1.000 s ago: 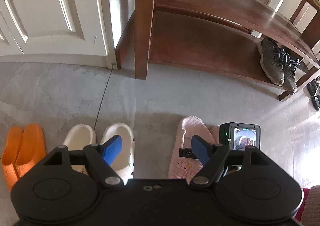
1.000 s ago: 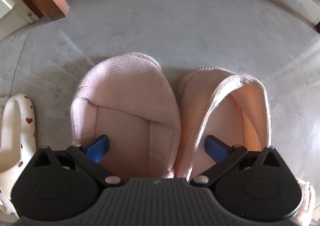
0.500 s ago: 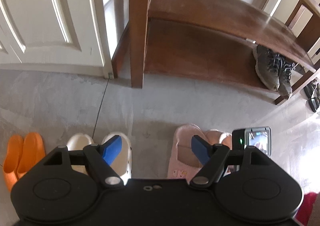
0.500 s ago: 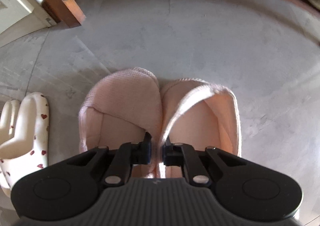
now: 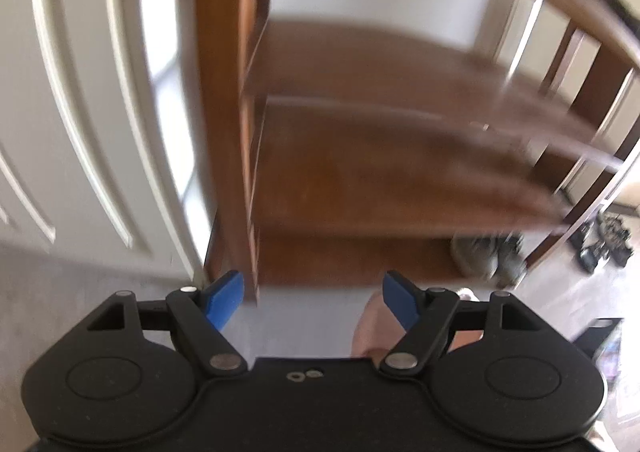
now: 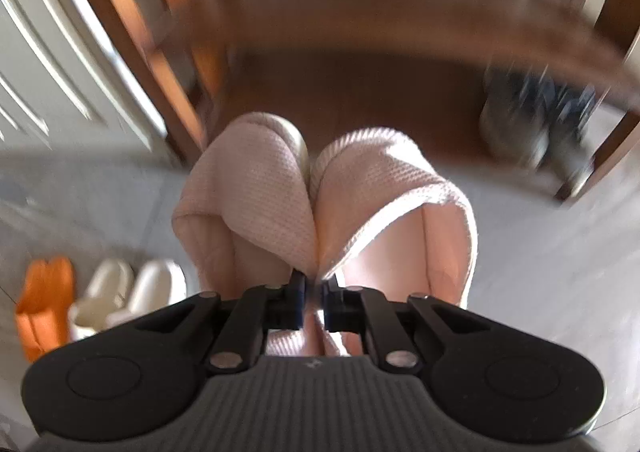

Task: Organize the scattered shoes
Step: 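Carry the pink slippers with the right gripper up onto the shelf's top board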

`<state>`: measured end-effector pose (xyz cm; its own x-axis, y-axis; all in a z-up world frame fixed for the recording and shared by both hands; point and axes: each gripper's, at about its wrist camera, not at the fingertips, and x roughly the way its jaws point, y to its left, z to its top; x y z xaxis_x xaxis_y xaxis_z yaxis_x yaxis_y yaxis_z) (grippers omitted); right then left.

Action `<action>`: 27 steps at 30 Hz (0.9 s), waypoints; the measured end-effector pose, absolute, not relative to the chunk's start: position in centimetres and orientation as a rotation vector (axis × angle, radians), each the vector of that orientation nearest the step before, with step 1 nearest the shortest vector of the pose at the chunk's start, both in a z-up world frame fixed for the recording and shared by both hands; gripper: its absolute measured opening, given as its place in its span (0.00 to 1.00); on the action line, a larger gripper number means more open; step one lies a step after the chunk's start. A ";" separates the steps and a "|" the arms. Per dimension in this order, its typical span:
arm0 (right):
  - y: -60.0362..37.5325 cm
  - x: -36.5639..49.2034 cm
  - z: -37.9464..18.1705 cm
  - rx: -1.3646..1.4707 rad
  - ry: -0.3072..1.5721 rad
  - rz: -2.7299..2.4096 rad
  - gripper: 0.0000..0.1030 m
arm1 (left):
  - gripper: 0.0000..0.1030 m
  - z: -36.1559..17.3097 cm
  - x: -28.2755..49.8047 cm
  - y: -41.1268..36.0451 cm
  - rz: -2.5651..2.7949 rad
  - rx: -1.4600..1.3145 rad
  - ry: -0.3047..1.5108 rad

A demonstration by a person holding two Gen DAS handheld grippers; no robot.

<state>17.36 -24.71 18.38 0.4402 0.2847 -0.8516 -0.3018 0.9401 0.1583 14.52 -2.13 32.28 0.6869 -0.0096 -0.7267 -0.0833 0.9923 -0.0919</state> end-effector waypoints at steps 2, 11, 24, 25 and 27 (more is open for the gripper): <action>-25.8 17.4 23.6 -0.021 1.001 0.372 0.09 | 0.74 36.0 14.8 -2.8 0.020 -0.113 0.761; -31.6 16.1 44.3 0.001 0.729 0.382 0.08 | 0.75 49.8 14.6 -5.4 -0.035 -0.088 0.550; -33.3 24.8 55.8 0.062 0.487 0.387 0.08 | 0.75 57.0 16.3 -7.1 -0.019 -0.134 0.467; -33.1 25.8 56.0 0.062 0.482 0.391 0.08 | 0.75 57.2 16.5 -7.1 -0.012 -0.138 0.463; -32.8 27.7 56.5 0.058 0.477 0.400 0.08 | 0.75 57.6 16.9 -7.0 0.011 -0.149 0.456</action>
